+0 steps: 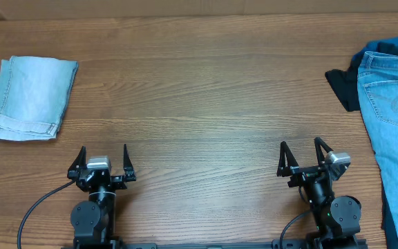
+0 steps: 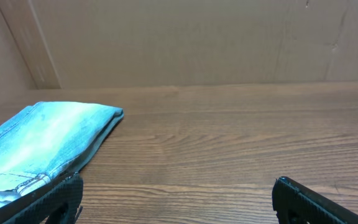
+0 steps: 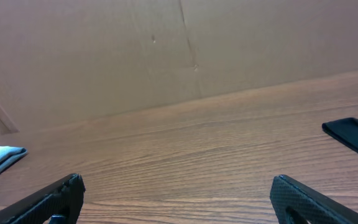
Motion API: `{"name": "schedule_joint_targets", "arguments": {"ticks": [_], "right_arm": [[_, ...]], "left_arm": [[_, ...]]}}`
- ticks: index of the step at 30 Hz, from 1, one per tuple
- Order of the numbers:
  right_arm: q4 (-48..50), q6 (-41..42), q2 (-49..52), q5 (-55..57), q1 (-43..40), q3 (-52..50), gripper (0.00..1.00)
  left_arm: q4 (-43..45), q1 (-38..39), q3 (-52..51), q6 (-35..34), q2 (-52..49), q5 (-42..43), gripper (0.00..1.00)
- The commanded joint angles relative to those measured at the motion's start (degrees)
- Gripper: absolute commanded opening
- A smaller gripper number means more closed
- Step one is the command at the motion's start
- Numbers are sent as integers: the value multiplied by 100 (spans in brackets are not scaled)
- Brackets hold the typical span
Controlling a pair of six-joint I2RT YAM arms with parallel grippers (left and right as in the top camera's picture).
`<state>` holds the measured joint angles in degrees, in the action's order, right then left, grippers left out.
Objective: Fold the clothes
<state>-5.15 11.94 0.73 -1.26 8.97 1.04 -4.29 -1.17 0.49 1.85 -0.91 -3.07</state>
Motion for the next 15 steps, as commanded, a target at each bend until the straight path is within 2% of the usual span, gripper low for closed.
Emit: {"name": "schedule_joint_targets", "arguments": {"ticks": [1, 10, 12, 13, 15], "right_arm": [[37, 0, -50, 31, -37, -59, 100], [37, 0, -50, 33, -37, -59, 100], [55, -57, -50, 450, -37, -57, 100], [72, -267, -50, 603, -37, -57, 100], [72, -1502, -44, 656, -37, -57, 100]], "left_arm": [[22, -31, -22, -74, 66, -2, 100], [22, -31, -22, -74, 66, -2, 100], [22, -31, -22, -74, 66, -2, 100], [22, -31, -22, -74, 66, -2, 100], [22, -31, -22, -74, 66, -4, 100]]}}
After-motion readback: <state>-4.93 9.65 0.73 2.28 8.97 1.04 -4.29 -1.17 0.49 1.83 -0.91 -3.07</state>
